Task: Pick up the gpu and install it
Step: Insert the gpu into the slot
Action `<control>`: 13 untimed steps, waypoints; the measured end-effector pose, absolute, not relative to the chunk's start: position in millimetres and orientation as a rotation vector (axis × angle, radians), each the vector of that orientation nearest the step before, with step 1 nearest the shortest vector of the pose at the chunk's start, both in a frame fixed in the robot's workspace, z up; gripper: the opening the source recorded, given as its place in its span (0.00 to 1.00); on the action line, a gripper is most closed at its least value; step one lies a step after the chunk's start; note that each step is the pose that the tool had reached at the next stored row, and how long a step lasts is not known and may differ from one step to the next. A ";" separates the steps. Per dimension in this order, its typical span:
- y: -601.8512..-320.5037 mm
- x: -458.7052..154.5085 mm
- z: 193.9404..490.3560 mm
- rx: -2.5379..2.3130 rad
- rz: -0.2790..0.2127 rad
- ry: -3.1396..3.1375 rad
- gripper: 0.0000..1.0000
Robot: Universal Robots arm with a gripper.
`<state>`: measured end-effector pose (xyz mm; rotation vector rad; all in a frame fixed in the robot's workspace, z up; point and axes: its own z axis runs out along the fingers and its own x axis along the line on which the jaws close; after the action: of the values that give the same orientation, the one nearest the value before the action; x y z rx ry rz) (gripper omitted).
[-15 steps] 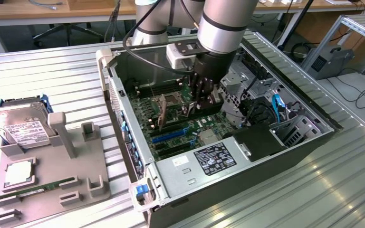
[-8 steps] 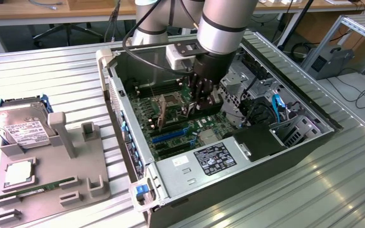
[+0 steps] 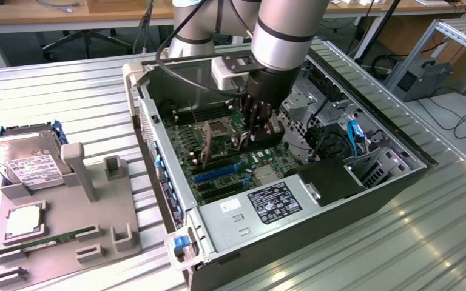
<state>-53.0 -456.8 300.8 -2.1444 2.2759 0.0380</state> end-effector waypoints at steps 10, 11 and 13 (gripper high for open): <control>-463.6 -57.5 300.2 -2.144 0.038 2.276 0.26; -465.3 -58.2 300.1 -2.144 0.038 2.276 0.26; -468.2 -59.1 300.1 -2.144 0.038 2.276 0.26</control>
<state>-59.1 -468.2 300.1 -2.1444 2.2758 0.0380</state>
